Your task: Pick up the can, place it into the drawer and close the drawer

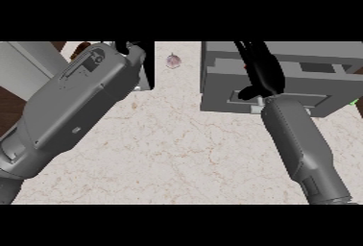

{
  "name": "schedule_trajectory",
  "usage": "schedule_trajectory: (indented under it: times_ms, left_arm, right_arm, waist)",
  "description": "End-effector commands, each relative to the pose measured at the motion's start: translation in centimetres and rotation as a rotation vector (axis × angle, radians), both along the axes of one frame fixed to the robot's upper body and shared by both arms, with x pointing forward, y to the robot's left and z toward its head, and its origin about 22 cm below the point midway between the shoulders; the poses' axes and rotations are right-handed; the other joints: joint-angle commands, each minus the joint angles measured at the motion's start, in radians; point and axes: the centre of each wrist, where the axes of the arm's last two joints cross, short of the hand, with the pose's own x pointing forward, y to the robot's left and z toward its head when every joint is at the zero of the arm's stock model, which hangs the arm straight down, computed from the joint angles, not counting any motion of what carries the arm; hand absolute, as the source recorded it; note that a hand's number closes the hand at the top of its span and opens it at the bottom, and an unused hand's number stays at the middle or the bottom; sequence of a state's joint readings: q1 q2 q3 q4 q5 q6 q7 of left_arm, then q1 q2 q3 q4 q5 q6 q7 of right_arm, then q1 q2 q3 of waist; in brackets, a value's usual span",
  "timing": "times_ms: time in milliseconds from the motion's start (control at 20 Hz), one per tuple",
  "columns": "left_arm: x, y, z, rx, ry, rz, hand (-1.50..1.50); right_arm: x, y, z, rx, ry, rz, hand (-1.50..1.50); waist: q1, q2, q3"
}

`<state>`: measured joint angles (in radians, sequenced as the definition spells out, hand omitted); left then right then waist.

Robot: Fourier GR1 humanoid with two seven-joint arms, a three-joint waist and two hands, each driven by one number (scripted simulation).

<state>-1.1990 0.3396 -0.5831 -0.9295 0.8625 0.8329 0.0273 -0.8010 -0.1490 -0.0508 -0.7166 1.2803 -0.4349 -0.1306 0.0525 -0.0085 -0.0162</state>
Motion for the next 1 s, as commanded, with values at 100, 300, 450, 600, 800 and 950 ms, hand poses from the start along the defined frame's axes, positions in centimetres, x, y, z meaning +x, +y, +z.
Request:
schedule_trajectory:
  times_ms: [100,300,450,600,800,950]
  left_arm:
    - [-0.5,1.8,-0.2,-0.009,0.012,-0.017,-1.50]
    - [-0.5,3.1,0.8,0.007,0.001,-0.011,-1.50]
    - [-0.6,2.6,1.3,0.003,0.001,-0.006,-1.50]
    - [-1.5,1.6,1.7,-0.001,-0.031,-0.032,-1.50]
    - [-2.3,2.2,0.9,-0.001,-0.019,-0.027,-1.50]
    - [-2.0,2.9,1.1,0.003,-0.021,-0.040,-1.50]
  right_arm:
    - [0.9,0.5,-1.6,0.045,-0.018,-0.055,-1.50]
    - [1.7,-1.4,-1.1,0.017,-0.050,-0.069,-1.50]
    - [2.9,-0.1,0.8,0.035,-0.084,-0.075,-1.50]
    - [3.8,0.0,2.5,0.043,-0.105,-0.107,-1.50]
    - [4.4,-1.8,4.0,0.020,-0.126,-0.125,-1.50]
    - [4.9,-1.7,5.3,0.004,-0.150,-0.132,-1.50]
  waist:
    - [0.018,0.025,0.018]
    - [0.026,0.030,0.019]
    - [0.021,0.033,0.019]
    - [0.045,0.039,0.019]
    - [0.053,0.037,0.019]
    - [0.053,0.045,0.019]
